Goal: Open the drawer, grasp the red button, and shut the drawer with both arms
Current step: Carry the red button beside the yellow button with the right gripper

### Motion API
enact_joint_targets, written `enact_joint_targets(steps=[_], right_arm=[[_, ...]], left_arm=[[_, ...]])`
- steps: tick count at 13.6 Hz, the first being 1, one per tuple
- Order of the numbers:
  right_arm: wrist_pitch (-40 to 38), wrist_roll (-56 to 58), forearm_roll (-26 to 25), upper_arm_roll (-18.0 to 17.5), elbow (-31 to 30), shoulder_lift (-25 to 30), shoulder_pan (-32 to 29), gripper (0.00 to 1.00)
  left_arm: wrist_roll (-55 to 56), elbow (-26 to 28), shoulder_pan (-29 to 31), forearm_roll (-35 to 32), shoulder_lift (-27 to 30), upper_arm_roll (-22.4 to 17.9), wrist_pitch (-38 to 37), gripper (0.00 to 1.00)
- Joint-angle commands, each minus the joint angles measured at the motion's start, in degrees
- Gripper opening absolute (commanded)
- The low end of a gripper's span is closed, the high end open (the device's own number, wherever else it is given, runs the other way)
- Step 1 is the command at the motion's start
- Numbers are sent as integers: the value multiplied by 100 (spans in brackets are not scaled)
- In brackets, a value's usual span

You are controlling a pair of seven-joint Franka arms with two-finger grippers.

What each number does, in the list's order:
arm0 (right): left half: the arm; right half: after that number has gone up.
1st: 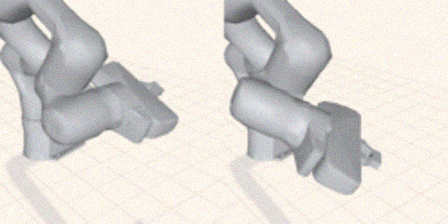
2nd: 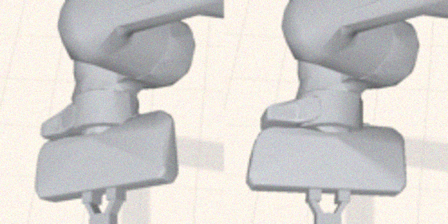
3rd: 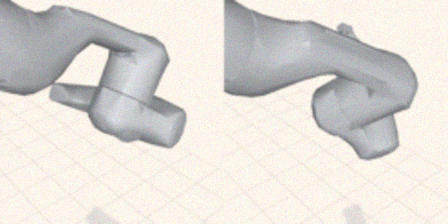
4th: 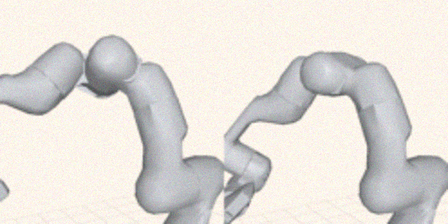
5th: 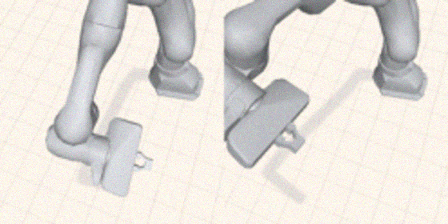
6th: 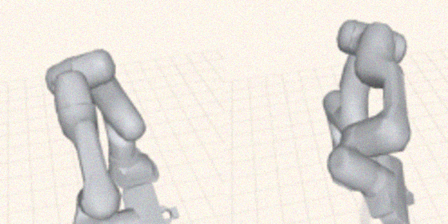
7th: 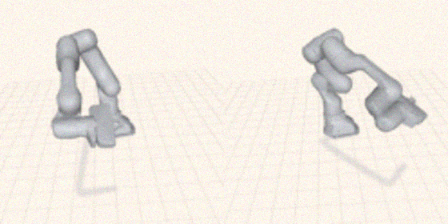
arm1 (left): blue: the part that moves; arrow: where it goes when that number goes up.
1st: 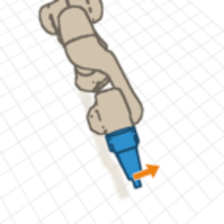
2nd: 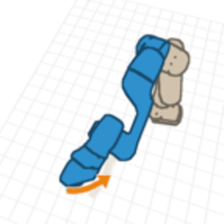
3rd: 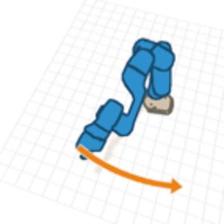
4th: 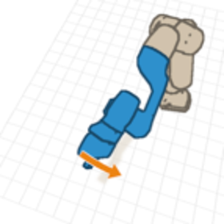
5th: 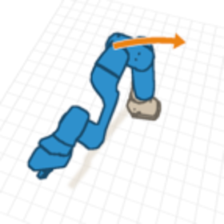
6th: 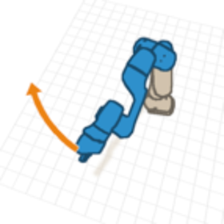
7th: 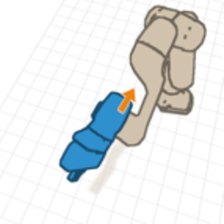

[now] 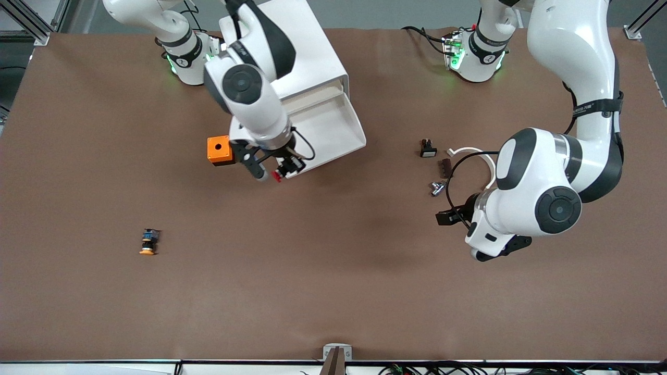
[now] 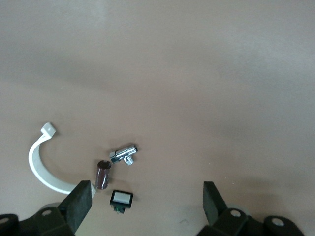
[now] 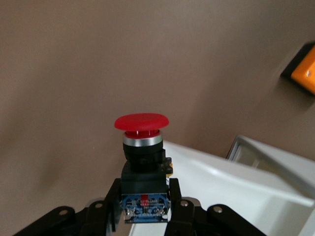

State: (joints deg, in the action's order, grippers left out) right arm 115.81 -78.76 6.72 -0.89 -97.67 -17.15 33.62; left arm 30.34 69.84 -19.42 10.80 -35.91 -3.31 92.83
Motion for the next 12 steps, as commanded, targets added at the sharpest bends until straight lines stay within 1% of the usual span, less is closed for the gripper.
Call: enact_joint_targets(steps=[1,3,5,7,9,12], right_arm=[[-252,1314,136,-87,178,10,-679,0],[-252,3033,136,-87,222,-17,-1206,0],[-191,4231,136,-78,231,-113,-1663,0],[-121,5278,101,-69,344,-402,-2085,0],[230,6044,57,-69,354,-692,-2403,0],[687,6714,22,-60,468,-1263,-2728,0]], left_arm=[[-133,643,-79,-130,128,233,734,99],[-133,837,-289,-130,137,304,1131,99],[41,882,-622,-113,75,304,1343,99],[392,882,-991,-69,-82,304,1483,99],[805,864,-1308,-60,-223,304,1676,99],[1770,873,-1791,-60,-346,304,1756,99]])
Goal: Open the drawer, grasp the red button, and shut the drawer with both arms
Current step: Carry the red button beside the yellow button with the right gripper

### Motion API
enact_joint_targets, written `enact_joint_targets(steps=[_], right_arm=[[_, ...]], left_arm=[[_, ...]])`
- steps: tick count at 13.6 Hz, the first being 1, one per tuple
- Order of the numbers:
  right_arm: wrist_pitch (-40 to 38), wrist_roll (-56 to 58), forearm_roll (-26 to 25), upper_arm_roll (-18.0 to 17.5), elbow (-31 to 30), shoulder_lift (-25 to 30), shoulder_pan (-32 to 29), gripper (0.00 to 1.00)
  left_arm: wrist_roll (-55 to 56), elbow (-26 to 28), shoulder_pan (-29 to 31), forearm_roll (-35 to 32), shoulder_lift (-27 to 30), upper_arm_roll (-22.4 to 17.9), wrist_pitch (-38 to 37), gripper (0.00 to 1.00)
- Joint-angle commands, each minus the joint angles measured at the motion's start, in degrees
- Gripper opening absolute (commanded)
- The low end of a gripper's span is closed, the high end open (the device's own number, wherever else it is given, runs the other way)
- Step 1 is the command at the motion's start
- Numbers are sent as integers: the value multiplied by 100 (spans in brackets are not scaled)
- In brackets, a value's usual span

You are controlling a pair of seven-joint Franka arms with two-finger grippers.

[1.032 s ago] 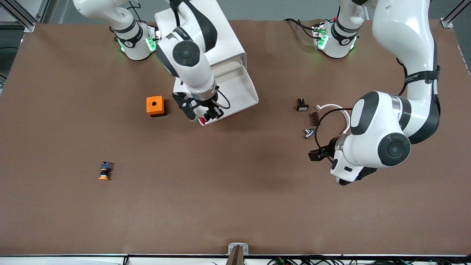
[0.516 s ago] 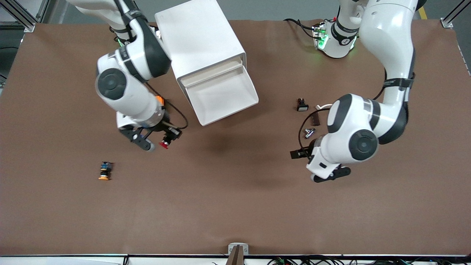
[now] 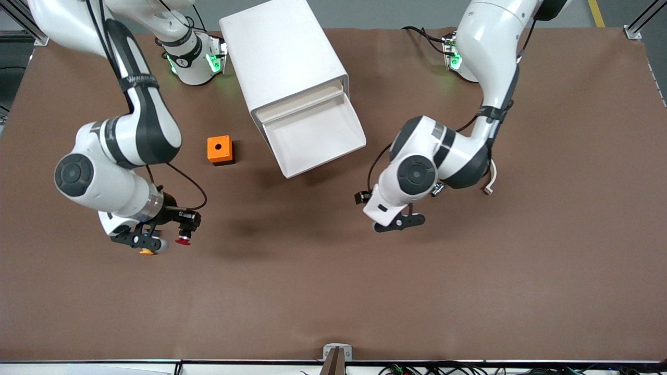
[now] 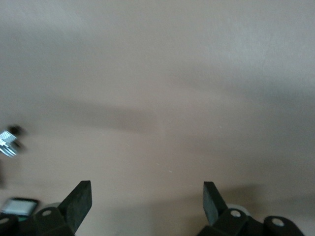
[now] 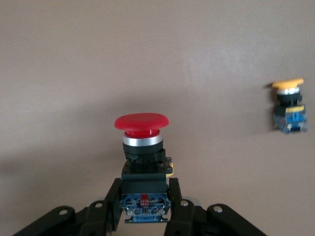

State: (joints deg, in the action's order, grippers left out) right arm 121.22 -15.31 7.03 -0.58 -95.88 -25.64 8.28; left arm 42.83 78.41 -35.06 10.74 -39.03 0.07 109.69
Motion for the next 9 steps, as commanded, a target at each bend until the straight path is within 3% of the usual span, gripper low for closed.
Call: enact_joint_targets(steps=[1,4,9], right_arm=[[295,519,-44,-92,289,-537,-274,0],[744,678,-115,-83,246,-889,-572,0],[780,819,-106,-91,123,-1119,-846,0]], left_arm=[[794,8,-351,-55,-60,-24,70,99],[1270,26,-702,-37,-69,-24,35,99],[1912,26,-1300,173,-140,-15,34,99]])
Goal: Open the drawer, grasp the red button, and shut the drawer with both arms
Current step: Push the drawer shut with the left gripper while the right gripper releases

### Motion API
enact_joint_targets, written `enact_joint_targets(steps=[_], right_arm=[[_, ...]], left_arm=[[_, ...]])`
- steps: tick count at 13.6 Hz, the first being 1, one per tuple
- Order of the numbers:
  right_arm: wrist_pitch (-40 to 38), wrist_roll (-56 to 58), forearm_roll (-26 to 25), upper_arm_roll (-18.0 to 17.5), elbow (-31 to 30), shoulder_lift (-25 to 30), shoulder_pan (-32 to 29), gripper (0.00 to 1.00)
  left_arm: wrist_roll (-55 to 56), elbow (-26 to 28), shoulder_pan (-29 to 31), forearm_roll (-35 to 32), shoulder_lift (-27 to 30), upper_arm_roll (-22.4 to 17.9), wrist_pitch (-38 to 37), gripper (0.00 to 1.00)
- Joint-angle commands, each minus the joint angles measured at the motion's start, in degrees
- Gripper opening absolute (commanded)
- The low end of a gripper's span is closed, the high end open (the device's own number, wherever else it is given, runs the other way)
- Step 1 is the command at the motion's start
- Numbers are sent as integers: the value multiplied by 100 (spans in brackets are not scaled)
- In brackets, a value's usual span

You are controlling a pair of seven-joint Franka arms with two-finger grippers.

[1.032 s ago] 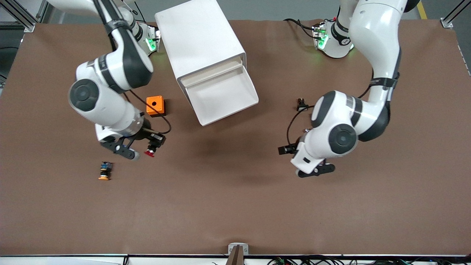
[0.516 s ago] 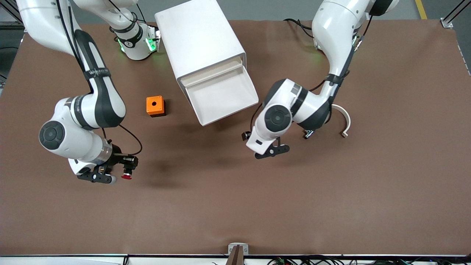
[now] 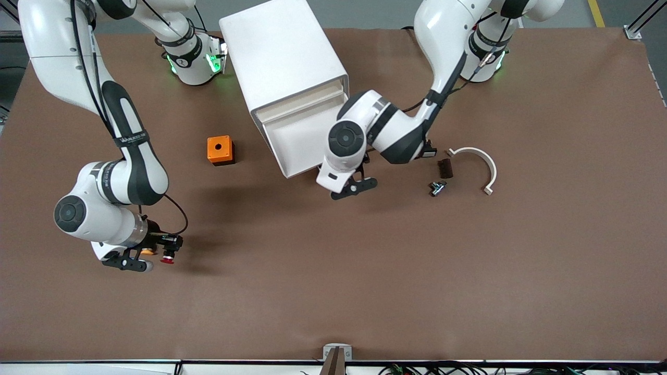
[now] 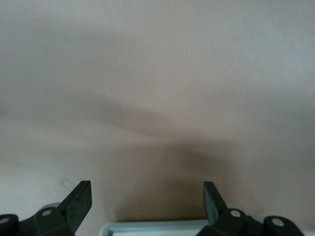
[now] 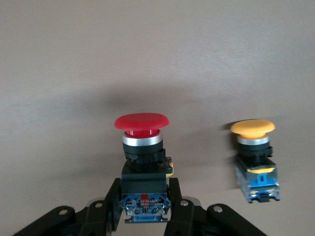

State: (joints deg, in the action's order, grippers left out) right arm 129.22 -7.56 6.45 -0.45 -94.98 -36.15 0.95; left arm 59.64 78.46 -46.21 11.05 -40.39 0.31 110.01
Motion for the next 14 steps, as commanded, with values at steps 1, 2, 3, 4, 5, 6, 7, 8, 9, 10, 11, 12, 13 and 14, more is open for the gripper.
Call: enact_joint_targets(steps=[1,2,3,4,5,6,7,8,9,10,11,12,13,14], right_arm=[[103,44,-47,-96,-37,-77,-113,0],[321,44,-47,-96,-177,-112,-122,0],[445,87,-47,-96,-222,-155,-113,1],[455,122,-47,-104,-223,-234,-122,1],[464,131,-47,-96,-223,-270,-139,2],[456,132,-47,-104,-223,-287,-148,4],[455,123,-39,-104,-231,-305,-139,7],[447,123,-39,-104,-231,-323,-122,11],[447,123,-39,-104,-223,-323,-130,22],[438,114,-30,-104,-214,-323,-131,48],[429,105,-30,-104,-179,-314,-131,70],[429,114,-21,-104,-161,-279,-148,99],[394,131,-21,-104,-109,-244,-174,100],[350,236,-21,-122,-21,-174,-218,100]], left_arm=[[398,21,-308,143,-12,-40,2,99],[521,12,-414,152,-12,-40,11,99],[548,12,-450,213,-38,-22,20,99],[549,12,-537,326,-56,22,20,99],[557,12,-608,380,-56,22,20,99],[566,29,-713,424,-65,39,3,99],[566,29,-827,589,-117,40,-6,99],[566,29,-915,774,-127,40,-6,99],[566,29,-942,941,-135,40,-6,99],[575,38,-1012,1038,-135,40,-15,99],[618,38,-1091,1074,-127,40,-24,99],[793,29,-1101,1066,-127,40,-24,99],[890,29,-1118,1057,-127,40,-24,99],[900,29,-1127,1066,-127,40,-24,99]])
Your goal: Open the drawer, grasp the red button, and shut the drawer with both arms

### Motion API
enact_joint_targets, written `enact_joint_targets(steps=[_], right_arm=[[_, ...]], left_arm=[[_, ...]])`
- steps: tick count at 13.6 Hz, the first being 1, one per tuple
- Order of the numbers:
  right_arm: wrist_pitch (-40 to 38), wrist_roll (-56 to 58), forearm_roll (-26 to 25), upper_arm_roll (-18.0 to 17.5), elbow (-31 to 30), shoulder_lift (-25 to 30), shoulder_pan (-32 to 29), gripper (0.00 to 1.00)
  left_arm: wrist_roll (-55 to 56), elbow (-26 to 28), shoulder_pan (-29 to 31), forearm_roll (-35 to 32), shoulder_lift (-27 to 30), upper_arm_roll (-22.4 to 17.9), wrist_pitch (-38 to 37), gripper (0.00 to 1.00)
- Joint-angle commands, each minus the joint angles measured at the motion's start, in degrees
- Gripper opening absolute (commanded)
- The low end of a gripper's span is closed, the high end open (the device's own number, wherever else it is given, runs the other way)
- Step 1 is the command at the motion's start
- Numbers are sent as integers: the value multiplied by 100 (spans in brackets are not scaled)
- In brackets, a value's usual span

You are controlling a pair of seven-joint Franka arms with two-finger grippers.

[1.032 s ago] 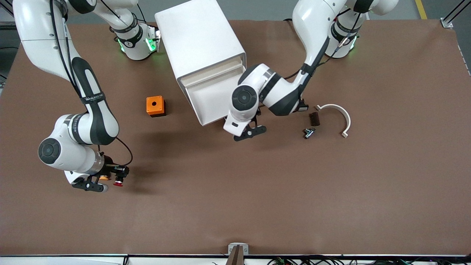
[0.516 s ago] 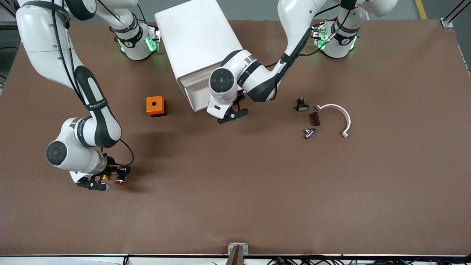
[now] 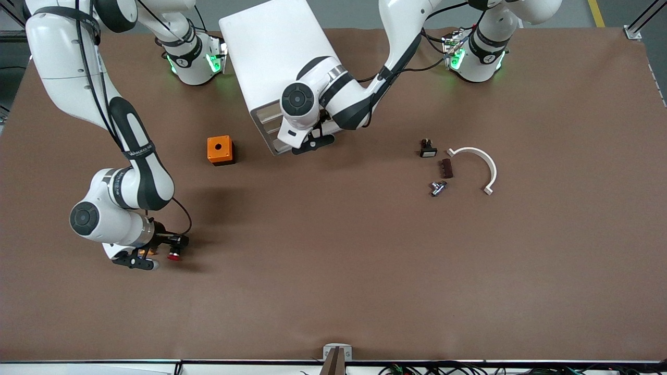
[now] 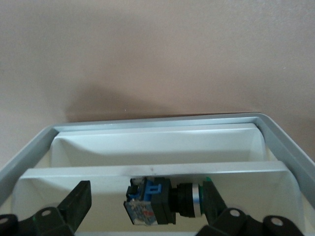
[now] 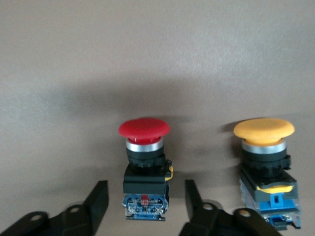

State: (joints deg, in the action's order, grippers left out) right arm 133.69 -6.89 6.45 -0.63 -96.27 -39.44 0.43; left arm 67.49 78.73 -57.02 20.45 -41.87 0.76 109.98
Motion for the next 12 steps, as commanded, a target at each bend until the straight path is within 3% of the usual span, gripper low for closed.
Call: enact_joint_targets(steps=[1,4,8,12], right_arm=[[-201,275,5,-95,126,391,-192,100],[-351,311,5,-78,30,1155,-280,100],[-1298,931,-30,-60,29,2000,-332,100],[-2126,1146,-65,27,56,2905,-377,100]], left_arm=[[115,2,-11,117,55,-14,-38,100],[98,-50,383,47,161,-102,-100,100],[19,-68,1569,-6,564,-172,-100,100],[27,-59,2255,-1242,1021,-155,-134,100]])
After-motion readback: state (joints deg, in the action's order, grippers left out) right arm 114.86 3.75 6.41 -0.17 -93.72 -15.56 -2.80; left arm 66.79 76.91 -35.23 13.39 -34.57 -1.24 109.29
